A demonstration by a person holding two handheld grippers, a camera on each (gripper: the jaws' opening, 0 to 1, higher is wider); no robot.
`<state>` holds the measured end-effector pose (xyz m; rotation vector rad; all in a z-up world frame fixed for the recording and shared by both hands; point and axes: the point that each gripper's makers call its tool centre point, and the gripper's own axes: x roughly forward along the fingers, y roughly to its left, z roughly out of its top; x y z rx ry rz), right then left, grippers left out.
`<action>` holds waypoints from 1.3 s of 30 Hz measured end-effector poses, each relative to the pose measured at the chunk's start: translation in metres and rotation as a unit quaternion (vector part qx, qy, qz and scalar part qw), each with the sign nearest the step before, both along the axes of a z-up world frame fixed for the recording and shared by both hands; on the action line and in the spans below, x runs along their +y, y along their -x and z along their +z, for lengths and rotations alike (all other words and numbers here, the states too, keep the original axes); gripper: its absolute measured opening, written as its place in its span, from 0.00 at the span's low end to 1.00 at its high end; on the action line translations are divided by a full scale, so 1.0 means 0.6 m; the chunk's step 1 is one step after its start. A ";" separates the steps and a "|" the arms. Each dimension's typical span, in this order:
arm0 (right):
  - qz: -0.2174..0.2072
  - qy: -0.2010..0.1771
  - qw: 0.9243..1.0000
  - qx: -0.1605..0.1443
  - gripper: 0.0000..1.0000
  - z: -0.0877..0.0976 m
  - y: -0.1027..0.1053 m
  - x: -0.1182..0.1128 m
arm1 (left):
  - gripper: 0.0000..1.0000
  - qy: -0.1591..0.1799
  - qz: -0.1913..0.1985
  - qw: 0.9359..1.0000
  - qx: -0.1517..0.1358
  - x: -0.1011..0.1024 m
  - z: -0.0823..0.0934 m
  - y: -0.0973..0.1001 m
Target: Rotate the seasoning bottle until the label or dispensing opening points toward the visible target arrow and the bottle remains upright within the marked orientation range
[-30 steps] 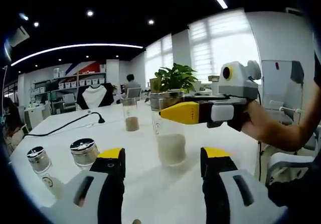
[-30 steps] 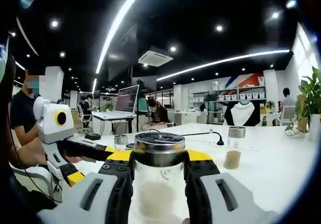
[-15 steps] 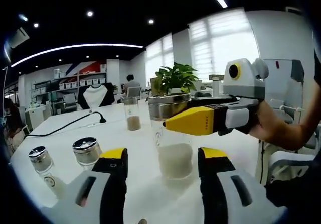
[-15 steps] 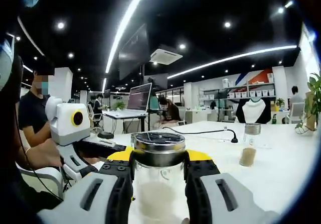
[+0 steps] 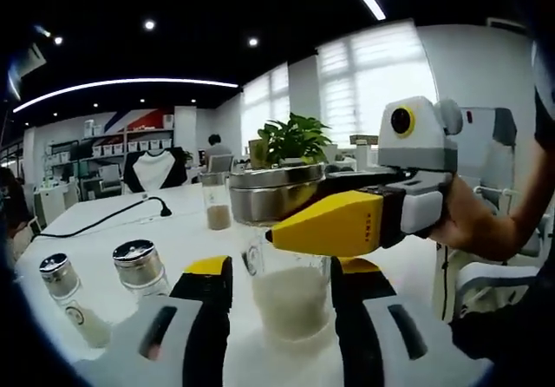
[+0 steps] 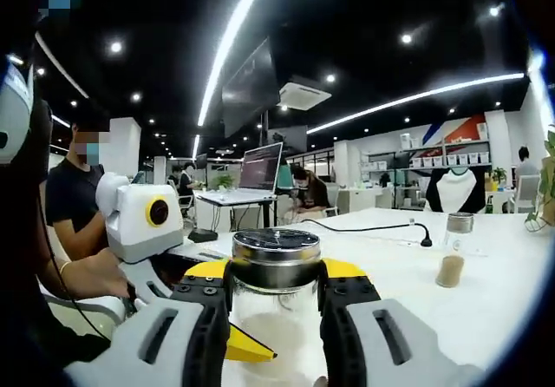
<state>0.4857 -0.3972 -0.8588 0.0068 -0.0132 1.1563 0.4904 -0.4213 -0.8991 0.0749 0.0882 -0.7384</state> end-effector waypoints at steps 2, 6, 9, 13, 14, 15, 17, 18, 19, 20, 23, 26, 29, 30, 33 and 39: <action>0.002 0.002 1.000 -0.002 0.36 0.001 0.002 0.001 | 0.46 0.001 -0.003 1.000 -0.002 -0.002 0.001 0.002; 0.007 -0.003 1.000 0.004 0.36 0.002 0.007 0.003 | 0.44 -0.008 -0.013 1.000 -0.008 -0.008 -0.001 0.006; 0.009 -0.003 1.000 0.005 0.36 0.002 0.010 0.004 | 0.44 -0.003 -0.017 1.000 -0.003 -0.008 -0.002 0.007; 0.017 -0.001 1.000 -0.003 0.36 0.004 0.016 0.007 | 0.44 0.006 -0.023 1.000 0.000 -0.008 -0.001 0.008; 0.020 -0.005 1.000 0.002 0.36 0.005 0.017 0.007 | 0.45 0.007 -0.024 1.000 0.001 -0.008 -0.001 0.008; 0.021 -0.007 1.000 0.003 0.36 0.005 0.017 0.008 | 0.45 0.007 -0.025 1.000 0.001 -0.008 -0.001 0.008; 0.025 -0.007 1.000 0.004 0.36 0.005 0.020 0.009 | 0.48 0.007 -0.028 1.000 0.001 -0.007 0.000 0.007; 0.027 -0.007 1.000 0.003 0.36 0.006 0.024 0.011 | 0.48 0.005 -0.033 0.999 0.000 -0.007 0.001 0.008; 0.030 -0.005 1.000 0.002 0.36 0.006 0.024 0.012 | 0.47 0.002 -0.046 0.999 -0.004 -0.011 0.003 0.010; 0.033 -0.007 0.999 0.004 0.36 0.007 0.026 0.013 | 0.47 0.004 -0.057 0.998 -0.008 -0.014 0.006 0.013; 0.041 -0.013 0.999 0.007 0.36 0.010 0.031 0.014 | 0.48 0.007 -0.074 0.997 -0.010 -0.017 0.012 0.012; 0.036 -0.011 0.999 0.003 0.36 0.013 0.030 0.012 | 0.48 0.002 -0.079 0.997 -0.017 -0.020 0.014 0.010; 0.032 -0.008 0.999 -0.001 0.36 0.014 0.028 0.010 | 0.48 0.009 -0.076 0.997 -0.018 -0.023 0.017 0.008; 0.030 -0.009 0.999 -0.002 0.36 0.014 0.028 0.009 | 0.48 0.013 -0.075 0.997 -0.017 -0.024 0.018 0.008; 0.025 -0.009 1.000 0.002 0.37 0.013 0.025 0.007 | 0.47 0.017 -0.068 0.997 -0.016 -0.025 0.017 0.007; -0.003 -0.015 1.000 0.015 0.38 0.009 0.024 0.005 | 0.46 0.013 -0.017 1.000 -0.020 -0.025 0.011 0.003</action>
